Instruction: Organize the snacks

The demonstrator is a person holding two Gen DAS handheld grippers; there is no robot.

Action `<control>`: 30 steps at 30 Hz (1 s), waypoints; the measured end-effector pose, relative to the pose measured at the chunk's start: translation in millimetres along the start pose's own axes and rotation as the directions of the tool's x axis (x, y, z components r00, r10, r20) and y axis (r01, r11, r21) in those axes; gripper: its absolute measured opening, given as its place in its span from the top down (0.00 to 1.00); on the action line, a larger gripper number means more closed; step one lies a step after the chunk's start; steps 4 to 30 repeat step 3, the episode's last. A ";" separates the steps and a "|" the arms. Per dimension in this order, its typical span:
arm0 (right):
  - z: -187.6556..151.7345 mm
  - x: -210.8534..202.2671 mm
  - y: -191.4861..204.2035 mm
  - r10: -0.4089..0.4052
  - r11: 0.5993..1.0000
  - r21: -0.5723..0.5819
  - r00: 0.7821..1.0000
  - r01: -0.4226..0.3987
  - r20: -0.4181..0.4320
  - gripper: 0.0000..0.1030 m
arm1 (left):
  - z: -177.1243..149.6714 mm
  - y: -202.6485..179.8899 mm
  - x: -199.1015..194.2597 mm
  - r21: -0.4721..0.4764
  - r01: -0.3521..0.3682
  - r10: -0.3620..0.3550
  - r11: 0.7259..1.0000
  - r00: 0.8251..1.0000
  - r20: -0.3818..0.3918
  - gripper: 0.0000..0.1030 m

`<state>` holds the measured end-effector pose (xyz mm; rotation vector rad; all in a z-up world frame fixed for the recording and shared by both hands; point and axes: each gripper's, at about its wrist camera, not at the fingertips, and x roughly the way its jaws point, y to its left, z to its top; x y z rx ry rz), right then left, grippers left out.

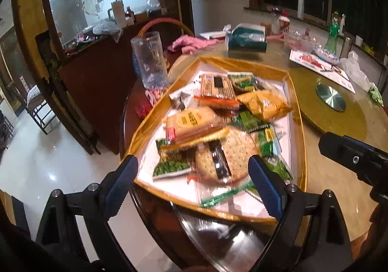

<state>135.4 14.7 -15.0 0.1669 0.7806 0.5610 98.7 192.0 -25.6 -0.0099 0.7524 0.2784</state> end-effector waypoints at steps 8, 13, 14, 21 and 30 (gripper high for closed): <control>3.4 4.0 1.0 -0.019 1.000 -0.007 1.000 0.019 -0.004 0.26 | 3.2 2.2 7.2 0.002 0.009 -0.009 1.000 1.000 -0.004 0.11; 3.4 4.0 1.0 -0.019 1.000 -0.007 1.000 0.019 -0.004 0.26 | 3.2 2.2 7.2 0.002 0.009 -0.009 1.000 1.000 -0.004 0.11; 3.4 4.0 1.0 -0.019 1.000 -0.007 1.000 0.019 -0.004 0.26 | 3.2 2.2 7.2 0.002 0.009 -0.009 1.000 1.000 -0.004 0.11; 3.4 4.0 1.0 -0.019 1.000 -0.007 1.000 0.019 -0.004 0.26 | 3.2 2.2 7.2 0.002 0.009 -0.009 1.000 1.000 -0.004 0.11; 3.4 4.0 1.0 -0.019 1.000 -0.007 1.000 0.019 -0.004 0.26 | 3.2 2.2 7.2 0.002 0.009 -0.009 1.000 1.000 -0.004 0.11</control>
